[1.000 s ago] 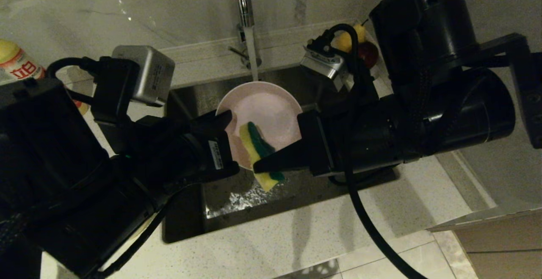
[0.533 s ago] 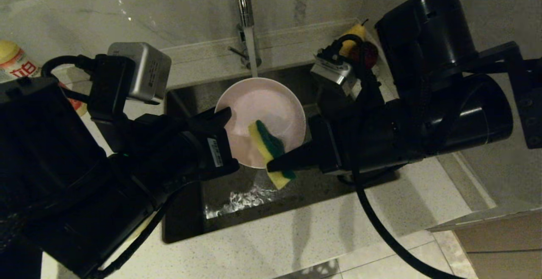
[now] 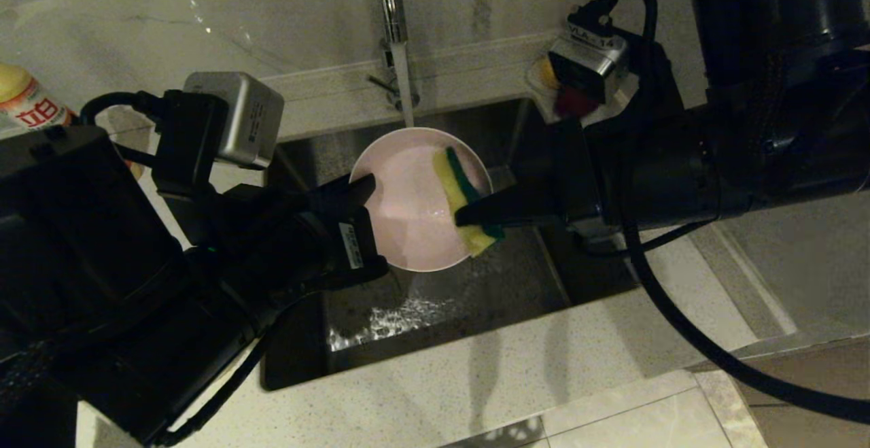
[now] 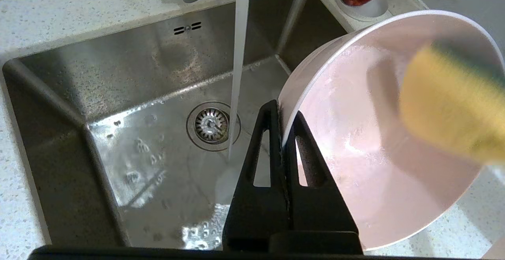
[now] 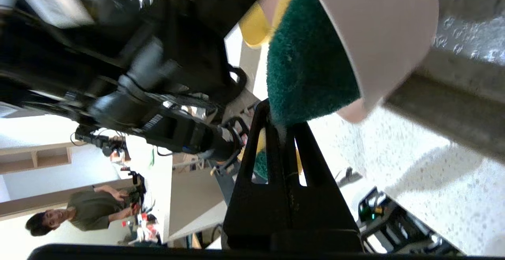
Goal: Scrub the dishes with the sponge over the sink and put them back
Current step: Wipe the bowl
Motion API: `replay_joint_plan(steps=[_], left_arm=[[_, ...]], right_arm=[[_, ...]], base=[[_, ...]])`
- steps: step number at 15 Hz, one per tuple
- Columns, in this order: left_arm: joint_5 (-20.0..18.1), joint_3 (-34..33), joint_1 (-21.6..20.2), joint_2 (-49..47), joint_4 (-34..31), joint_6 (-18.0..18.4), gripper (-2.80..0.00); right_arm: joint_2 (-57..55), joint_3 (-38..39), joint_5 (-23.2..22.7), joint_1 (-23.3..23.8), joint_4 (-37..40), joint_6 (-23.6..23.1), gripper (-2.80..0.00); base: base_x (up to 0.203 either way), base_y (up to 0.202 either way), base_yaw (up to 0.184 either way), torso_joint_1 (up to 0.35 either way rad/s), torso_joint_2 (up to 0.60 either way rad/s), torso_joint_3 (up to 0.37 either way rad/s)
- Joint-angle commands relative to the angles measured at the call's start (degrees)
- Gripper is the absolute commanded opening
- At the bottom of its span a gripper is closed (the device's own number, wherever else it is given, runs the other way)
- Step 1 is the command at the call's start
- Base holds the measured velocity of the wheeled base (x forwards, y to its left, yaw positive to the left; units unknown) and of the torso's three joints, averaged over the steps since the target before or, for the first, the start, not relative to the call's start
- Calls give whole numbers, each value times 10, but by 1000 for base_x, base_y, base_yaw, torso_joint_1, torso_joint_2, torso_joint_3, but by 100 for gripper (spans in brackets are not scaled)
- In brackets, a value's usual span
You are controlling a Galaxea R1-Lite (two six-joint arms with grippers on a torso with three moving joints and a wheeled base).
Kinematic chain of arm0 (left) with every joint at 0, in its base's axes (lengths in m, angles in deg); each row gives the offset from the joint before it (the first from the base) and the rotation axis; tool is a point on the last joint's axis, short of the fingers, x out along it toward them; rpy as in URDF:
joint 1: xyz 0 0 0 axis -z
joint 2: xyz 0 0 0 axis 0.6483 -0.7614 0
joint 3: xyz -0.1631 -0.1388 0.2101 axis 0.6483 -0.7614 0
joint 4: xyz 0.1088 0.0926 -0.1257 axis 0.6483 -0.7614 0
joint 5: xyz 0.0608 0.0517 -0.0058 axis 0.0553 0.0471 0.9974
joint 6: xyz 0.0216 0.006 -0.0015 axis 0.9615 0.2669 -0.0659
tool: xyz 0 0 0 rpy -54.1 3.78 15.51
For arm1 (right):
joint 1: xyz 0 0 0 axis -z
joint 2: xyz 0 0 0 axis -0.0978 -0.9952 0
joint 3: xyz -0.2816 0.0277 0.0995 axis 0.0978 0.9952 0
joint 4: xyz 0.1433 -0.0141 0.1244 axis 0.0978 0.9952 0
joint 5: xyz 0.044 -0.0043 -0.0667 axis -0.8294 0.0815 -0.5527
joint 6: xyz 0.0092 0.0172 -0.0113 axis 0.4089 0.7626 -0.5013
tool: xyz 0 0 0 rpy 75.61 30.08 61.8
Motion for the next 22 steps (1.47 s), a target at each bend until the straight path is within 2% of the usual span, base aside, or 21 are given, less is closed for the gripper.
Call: replay_joint_plan(steps=[1, 10, 13, 22], left_arm=[[2, 0, 0, -3, 3, -1, -280], [3, -6, 0, 12, 1, 1, -280], [3, -5, 0, 10, 2, 1, -280], [6, -5, -2, 14, 2, 0, -280]], right_arm=[[0, -22, -1, -4, 1, 0, -280], [-75, -106, -2, -34, 22, 1, -280], [-67, -91, -1, -48, 31, 2, -280], [-42, -43, -1, -41, 34, 2, -280]], base=[[0, 0, 0, 0, 0, 0], [0, 0, 0, 0, 0, 0], [0, 0, 0, 0, 0, 0], [0, 0, 0, 0, 0, 0]])
